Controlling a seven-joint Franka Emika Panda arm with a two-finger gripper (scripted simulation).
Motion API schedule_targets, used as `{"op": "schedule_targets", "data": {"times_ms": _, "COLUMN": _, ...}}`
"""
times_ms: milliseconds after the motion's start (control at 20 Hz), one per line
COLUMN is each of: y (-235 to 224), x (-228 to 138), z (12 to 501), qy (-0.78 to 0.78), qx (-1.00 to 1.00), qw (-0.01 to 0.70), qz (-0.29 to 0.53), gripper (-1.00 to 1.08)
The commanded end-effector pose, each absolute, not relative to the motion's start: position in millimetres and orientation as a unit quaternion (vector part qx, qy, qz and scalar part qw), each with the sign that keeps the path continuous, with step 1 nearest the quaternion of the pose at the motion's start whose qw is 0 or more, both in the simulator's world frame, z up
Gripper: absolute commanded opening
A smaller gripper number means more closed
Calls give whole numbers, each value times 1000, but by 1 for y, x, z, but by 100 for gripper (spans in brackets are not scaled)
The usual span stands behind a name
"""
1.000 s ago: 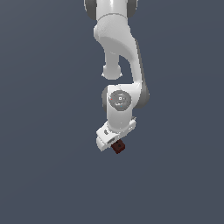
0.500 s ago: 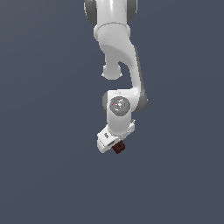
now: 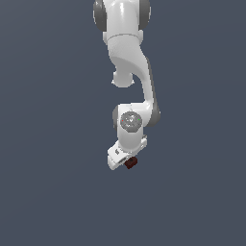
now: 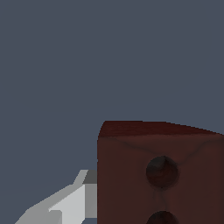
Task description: Pick up the object and move it to a goal position.
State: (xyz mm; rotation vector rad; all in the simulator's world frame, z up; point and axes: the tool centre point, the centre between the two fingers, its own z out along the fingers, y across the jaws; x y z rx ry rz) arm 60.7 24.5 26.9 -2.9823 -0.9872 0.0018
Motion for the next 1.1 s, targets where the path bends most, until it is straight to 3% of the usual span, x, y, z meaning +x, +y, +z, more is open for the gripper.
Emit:
{"op": "schedule_targets", "data": {"times_ms": 0, "y": 25, "x": 61, "z": 27, "qy": -314, "qx": -949, "qw": 0, "qz": 0, "gripper": -100}}
{"op": "schedule_targets", "data": {"times_ms": 600, "y": 22, "x": 61, "z": 32, "qy": -314, "qx": -949, "qw": 0, "qz": 0, "gripper": -100}}
{"op": "schedule_targets", "data": {"times_ms": 1050, "y": 2, "x": 62, "z": 81, "qy": -314, "qx": -949, "qw": 0, "qz": 0, "gripper": -100}}
